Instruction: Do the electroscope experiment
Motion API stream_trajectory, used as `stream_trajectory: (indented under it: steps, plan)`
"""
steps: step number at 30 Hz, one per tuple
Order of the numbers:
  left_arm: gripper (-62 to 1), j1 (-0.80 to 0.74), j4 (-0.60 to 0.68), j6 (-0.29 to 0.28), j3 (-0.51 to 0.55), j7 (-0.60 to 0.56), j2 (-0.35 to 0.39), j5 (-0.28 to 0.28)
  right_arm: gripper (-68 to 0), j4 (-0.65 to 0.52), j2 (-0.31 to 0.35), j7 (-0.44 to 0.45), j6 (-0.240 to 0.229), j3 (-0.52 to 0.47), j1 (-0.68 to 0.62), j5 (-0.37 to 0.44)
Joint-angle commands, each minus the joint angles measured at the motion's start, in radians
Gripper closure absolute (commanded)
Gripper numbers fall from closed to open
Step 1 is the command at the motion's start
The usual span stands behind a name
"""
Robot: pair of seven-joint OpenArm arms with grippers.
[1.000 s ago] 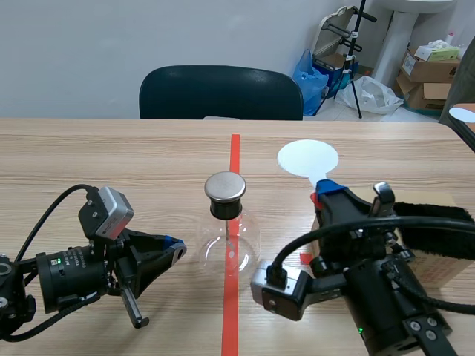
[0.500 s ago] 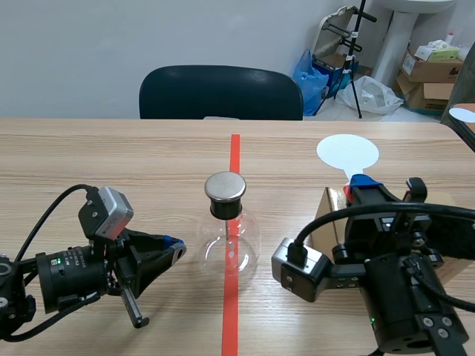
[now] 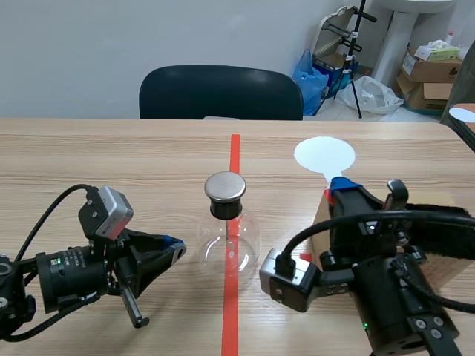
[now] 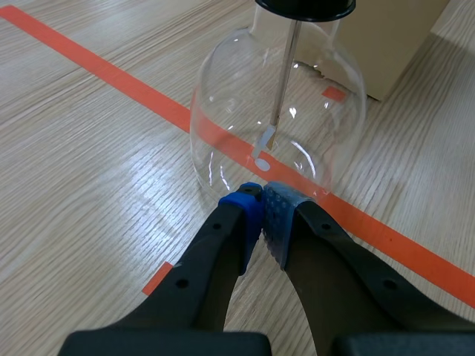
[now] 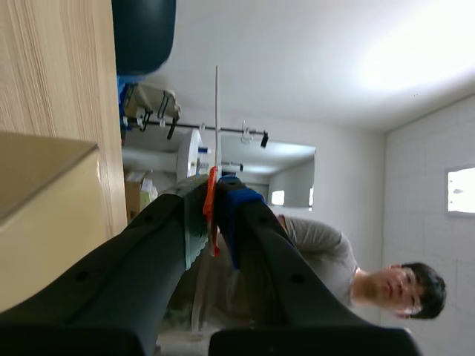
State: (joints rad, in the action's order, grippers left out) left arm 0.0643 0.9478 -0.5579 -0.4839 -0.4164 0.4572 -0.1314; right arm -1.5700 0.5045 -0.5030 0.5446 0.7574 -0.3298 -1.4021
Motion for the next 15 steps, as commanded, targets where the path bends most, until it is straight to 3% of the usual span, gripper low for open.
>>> stream_trajectory:
  steps: [1,15]
  plan:
    - [-2.7,0.005,0.013,-0.001,0.009,-0.013,0.004,-0.013,-1.0,-0.005,0.0,0.036,0.012,-0.006,0.017,-0.003]
    - [-2.7,0.005,0.013,0.014,0.009,-0.014,0.004,-0.013,-1.0,-0.005,0.0,0.369,0.012,-0.006,0.017,-0.003]
